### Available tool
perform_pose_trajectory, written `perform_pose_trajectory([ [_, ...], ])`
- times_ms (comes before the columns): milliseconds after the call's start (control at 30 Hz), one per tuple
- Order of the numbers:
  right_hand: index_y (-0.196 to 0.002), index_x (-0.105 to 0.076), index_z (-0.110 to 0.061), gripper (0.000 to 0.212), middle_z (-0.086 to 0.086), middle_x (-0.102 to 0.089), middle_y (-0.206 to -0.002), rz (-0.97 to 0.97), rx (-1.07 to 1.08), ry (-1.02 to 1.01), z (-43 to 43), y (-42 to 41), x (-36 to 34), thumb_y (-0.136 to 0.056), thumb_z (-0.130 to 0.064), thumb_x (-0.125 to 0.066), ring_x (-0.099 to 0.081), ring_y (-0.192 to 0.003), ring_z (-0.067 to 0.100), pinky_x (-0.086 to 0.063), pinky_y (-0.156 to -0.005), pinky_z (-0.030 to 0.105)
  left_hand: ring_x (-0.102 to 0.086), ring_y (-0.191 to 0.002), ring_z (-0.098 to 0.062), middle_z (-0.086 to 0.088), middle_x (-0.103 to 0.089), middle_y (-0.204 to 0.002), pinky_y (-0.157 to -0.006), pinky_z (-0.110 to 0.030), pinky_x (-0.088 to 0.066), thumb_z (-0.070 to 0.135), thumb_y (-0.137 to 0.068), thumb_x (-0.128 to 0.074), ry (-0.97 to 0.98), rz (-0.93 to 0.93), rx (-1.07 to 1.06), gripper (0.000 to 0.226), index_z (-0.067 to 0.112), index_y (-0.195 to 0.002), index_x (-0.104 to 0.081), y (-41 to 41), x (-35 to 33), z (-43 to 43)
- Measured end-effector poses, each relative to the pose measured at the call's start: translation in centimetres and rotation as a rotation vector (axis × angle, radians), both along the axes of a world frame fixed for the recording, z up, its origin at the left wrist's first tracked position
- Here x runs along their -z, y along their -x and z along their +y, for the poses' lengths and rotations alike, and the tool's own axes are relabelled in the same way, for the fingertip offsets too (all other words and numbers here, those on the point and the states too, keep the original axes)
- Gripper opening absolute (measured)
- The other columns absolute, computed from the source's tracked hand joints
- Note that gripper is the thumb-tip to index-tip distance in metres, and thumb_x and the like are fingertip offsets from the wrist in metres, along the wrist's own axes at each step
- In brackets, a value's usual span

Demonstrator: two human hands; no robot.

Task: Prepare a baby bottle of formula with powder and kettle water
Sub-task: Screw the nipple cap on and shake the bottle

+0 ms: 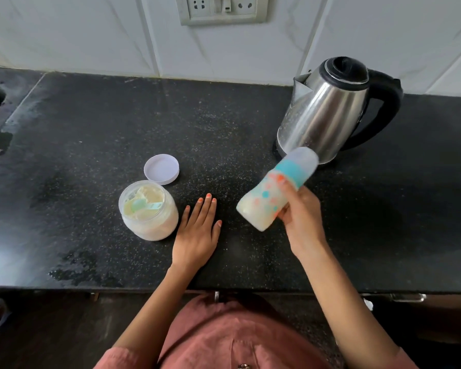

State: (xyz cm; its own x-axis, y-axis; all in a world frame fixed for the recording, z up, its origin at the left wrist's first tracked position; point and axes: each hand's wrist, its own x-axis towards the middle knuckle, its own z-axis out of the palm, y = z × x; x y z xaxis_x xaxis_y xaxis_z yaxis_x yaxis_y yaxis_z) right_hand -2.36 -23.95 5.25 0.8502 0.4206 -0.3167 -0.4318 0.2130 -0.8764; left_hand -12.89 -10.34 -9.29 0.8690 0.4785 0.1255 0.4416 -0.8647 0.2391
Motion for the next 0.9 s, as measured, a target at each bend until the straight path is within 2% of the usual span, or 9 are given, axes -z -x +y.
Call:
perform_pose_trajectory([
  [100, -0.095, -0.061, -0.019, 0.013, -0.003, -0.068, -0.090, 0.111, 0.144, -0.085, 0.5, -0.1, 0.1, -0.083, -0.022, -0.062, -0.066, -0.081, 0.006, -0.055, -0.064, 0.022, -0.043, -0.129, -0.023, -0.007, -0.043, -0.142, -0.110, -0.038, -0.021, 0.034, -0.093, -0.027, -0.006, -0.002, 0.001, 0.053, 0.007, -0.135, -0.046, 0.0, -0.1, 0.0],
  [200, -0.089, -0.064, -0.020, 0.017, -0.004, -0.070, -0.084, -0.043, -0.171, 0.122, 0.2, 1.3, 0.4, -0.073, -0.018, -0.068, -0.067, -0.081, 0.011, -0.056, -0.070, 0.026, -0.046, -0.126, -0.028, -0.010, -0.046, -0.140, -0.102, -0.052, -0.025, 0.032, -0.092, -0.028, -0.017, -0.008, 0.029, 0.053, 0.004, -0.133, -0.047, 0.0, -0.1, 0.1],
  [267, -0.085, -0.065, -0.020, 0.021, -0.006, -0.071, -0.078, -0.132, -0.255, 0.184, -0.3, 1.3, 0.3, -0.066, -0.019, -0.072, -0.067, -0.078, 0.008, -0.055, -0.068, 0.025, -0.046, -0.126, -0.029, -0.011, -0.046, -0.140, -0.102, -0.053, -0.024, 0.033, -0.093, -0.028, -0.020, -0.014, 0.029, 0.053, 0.004, -0.133, -0.047, 0.0, -0.1, 0.1],
  [333, -0.090, -0.065, -0.020, 0.029, -0.005, -0.071, -0.085, -0.076, -0.114, 0.084, -0.2, 0.4, 0.0, -0.062, -0.028, -0.070, -0.067, -0.081, 0.008, -0.055, -0.069, 0.026, -0.045, -0.127, -0.027, -0.010, -0.046, -0.140, -0.103, -0.050, -0.023, 0.033, -0.093, -0.028, -0.016, -0.017, 0.016, 0.053, 0.005, -0.133, -0.047, 0.0, -0.1, 0.1],
  [433, -0.104, -0.061, -0.017, 0.029, -0.002, -0.067, -0.097, 0.072, 0.103, -0.046, 0.3, -0.5, 0.4, -0.077, -0.026, -0.065, -0.065, -0.090, 0.010, -0.055, -0.070, 0.024, -0.044, -0.128, -0.025, -0.009, -0.045, -0.141, -0.105, -0.048, -0.023, 0.034, -0.093, -0.028, -0.005, -0.025, 0.012, 0.053, 0.006, -0.134, -0.046, 0.0, -0.2, 0.0],
  [600, -0.089, -0.065, -0.022, 0.025, -0.007, -0.071, -0.084, -0.152, -0.229, 0.186, -0.2, 0.4, 0.3, -0.064, -0.023, -0.073, -0.067, -0.083, 0.008, -0.054, -0.075, 0.028, -0.044, -0.128, -0.026, -0.009, -0.044, -0.141, -0.104, -0.048, -0.024, 0.034, -0.093, -0.027, -0.003, -0.020, 0.019, 0.053, 0.006, -0.134, -0.046, 0.1, -0.2, 0.0],
  [733, -0.095, -0.063, -0.020, 0.019, -0.003, -0.068, -0.094, 0.038, 0.102, -0.073, 0.1, -1.1, -0.1, -0.076, -0.023, -0.066, -0.066, -0.087, 0.009, -0.055, -0.075, 0.028, -0.043, -0.129, -0.025, -0.008, -0.044, -0.142, -0.105, -0.047, -0.023, 0.034, -0.093, -0.028, -0.003, -0.014, 0.008, 0.053, 0.006, -0.135, -0.046, 0.0, -0.1, 0.0],
  [800, -0.101, -0.061, -0.018, 0.018, -0.002, -0.067, -0.097, 0.049, 0.176, -0.068, 0.4, -0.9, 0.4, -0.083, -0.019, -0.063, -0.066, -0.089, 0.010, -0.055, -0.076, 0.028, -0.043, -0.129, -0.024, -0.007, -0.043, -0.142, -0.106, -0.046, -0.024, 0.035, -0.093, -0.028, 0.004, -0.011, 0.008, 0.053, 0.007, -0.135, -0.045, -0.1, -0.1, 0.1],
  [900, -0.096, -0.064, -0.016, 0.019, -0.002, -0.070, -0.089, -0.108, -0.095, 0.139, 0.2, 0.8, 1.0, -0.078, -0.011, -0.068, -0.067, -0.086, 0.013, -0.055, -0.075, 0.028, -0.043, -0.128, -0.025, -0.008, -0.044, -0.142, -0.105, -0.046, -0.026, 0.034, -0.093, -0.026, 0.002, -0.007, 0.014, 0.053, 0.006, -0.135, -0.046, 0.0, 0.0, 0.0],
])
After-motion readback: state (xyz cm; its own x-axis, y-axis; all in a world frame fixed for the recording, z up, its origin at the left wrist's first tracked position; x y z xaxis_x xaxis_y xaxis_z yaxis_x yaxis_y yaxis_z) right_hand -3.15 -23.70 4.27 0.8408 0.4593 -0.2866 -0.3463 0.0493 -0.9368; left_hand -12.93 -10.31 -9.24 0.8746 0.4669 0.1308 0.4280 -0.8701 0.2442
